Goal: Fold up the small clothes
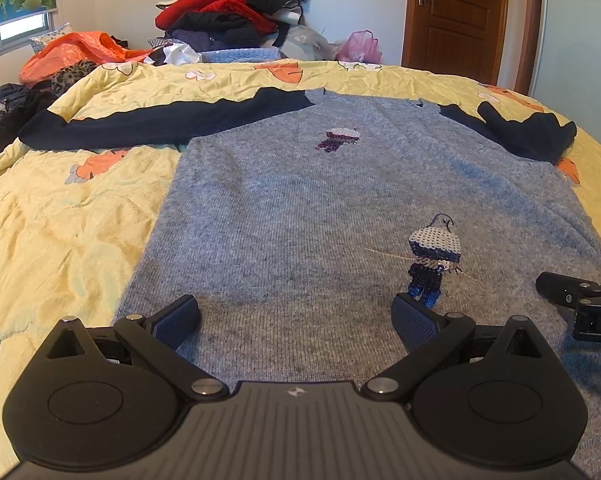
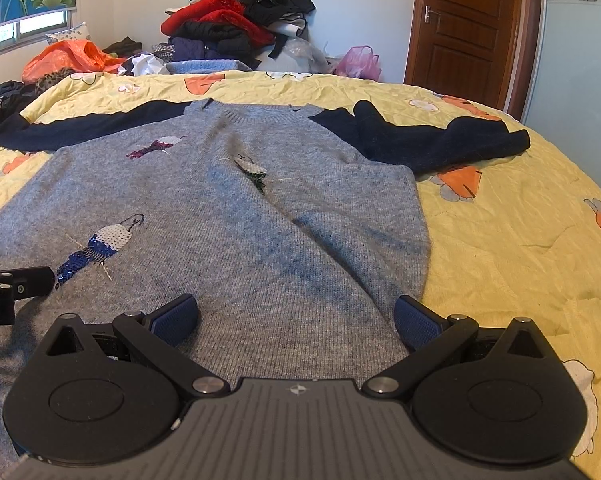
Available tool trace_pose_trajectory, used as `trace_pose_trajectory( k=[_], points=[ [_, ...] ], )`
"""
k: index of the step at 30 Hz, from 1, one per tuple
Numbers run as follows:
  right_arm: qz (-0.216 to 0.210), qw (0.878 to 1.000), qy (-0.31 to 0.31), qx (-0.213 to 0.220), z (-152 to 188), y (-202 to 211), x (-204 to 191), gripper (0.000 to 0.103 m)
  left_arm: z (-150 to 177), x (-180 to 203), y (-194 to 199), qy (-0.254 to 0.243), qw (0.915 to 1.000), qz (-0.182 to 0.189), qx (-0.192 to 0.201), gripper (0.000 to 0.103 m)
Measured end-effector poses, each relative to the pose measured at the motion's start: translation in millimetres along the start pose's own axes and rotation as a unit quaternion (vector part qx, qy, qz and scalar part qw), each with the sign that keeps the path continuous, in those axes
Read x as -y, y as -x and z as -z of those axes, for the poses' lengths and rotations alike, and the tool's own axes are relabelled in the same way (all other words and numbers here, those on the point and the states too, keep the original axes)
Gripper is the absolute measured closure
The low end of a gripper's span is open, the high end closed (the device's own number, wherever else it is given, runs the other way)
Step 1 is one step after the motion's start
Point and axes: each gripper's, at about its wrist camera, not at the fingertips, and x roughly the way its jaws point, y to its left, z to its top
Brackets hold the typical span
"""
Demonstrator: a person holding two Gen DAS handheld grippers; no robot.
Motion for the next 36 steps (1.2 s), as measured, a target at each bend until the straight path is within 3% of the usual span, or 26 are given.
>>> trace_pose_trajectory(
  k=[27, 31, 33, 36],
  points=[
    [-0.002, 1.000, 0.001, -0.003, -1.2, -0.1, 0.4, 0.000, -11.5, 0.8, 1.5, 0.000, 1.0000, -0.006, 0.002, 0.000],
    [-0.079, 0.997, 0.005, -0.022, -23.8, 2.7, 21.1, 0.000, -41.2, 2.5, 11.5, -0.009, 0.9974, 0.014, 0.070, 0.000],
    [-0.123, 0.992, -0.014, 0.002, -47.5, 7.8, 47.6, 0.000, -57.6, 5.5, 5.3, -0.013, 0.9964, 0.022, 0.081, 0.000],
    [-0.109, 0.991, -0.059, 0.046, -82.3, 4.3, 91.6, 0.000, -73.6, 8.5, -16.4, -0.002, 0.9968, 0.021, 0.077, 0.000]
  ],
)
